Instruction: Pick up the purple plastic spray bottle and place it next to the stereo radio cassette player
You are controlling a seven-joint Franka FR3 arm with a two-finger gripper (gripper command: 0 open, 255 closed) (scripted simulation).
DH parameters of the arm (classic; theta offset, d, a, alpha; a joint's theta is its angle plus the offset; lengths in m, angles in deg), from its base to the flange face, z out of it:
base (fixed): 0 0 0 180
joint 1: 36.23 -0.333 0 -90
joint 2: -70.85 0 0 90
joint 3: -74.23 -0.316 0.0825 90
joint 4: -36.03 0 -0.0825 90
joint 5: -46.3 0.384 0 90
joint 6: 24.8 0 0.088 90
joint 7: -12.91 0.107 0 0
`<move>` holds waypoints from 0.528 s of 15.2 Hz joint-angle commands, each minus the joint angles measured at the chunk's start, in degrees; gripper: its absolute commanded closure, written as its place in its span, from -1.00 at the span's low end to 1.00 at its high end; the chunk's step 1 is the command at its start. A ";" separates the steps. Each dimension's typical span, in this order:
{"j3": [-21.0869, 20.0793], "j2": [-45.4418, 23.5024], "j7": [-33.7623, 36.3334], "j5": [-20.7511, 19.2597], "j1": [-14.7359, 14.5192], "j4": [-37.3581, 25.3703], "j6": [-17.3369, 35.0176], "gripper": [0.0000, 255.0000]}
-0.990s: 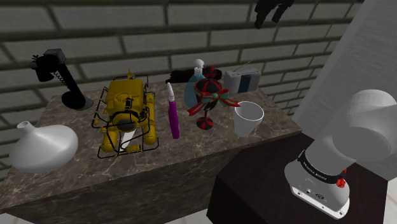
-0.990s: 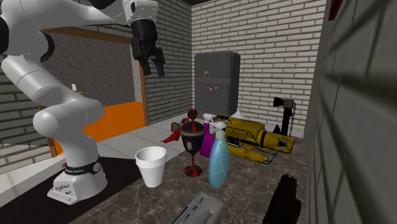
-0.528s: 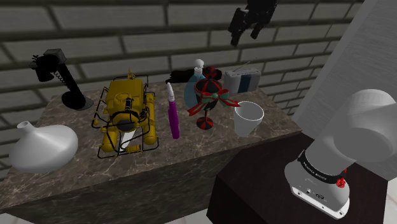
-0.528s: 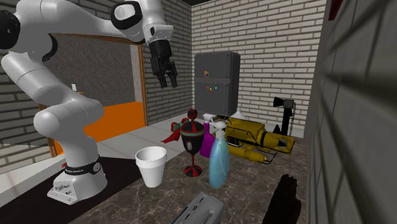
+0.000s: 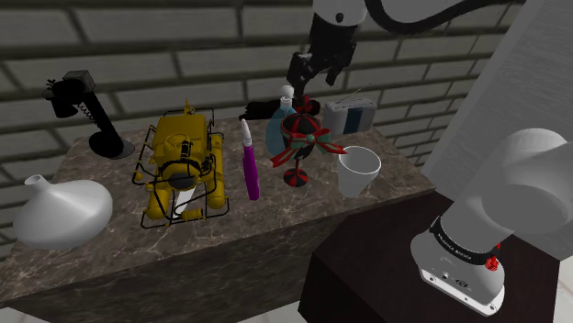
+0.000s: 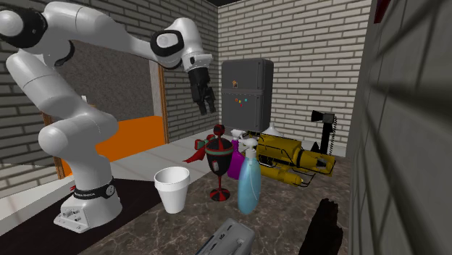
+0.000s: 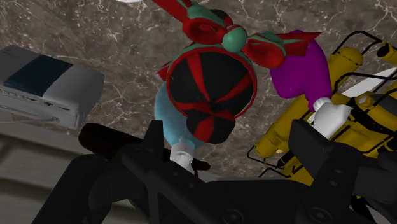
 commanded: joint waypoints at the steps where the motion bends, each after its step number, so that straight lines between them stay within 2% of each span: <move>1: -2.94 -3.25 3.51 -0.43 0.33 -1.09 2.28 -1.00; 5: -8.74 -9.95 10.68 -2.80 1.65 -3.18 6.69 -1.00; 8: -13.32 -15.77 16.81 -6.17 3.21 -5.69 9.33 -1.00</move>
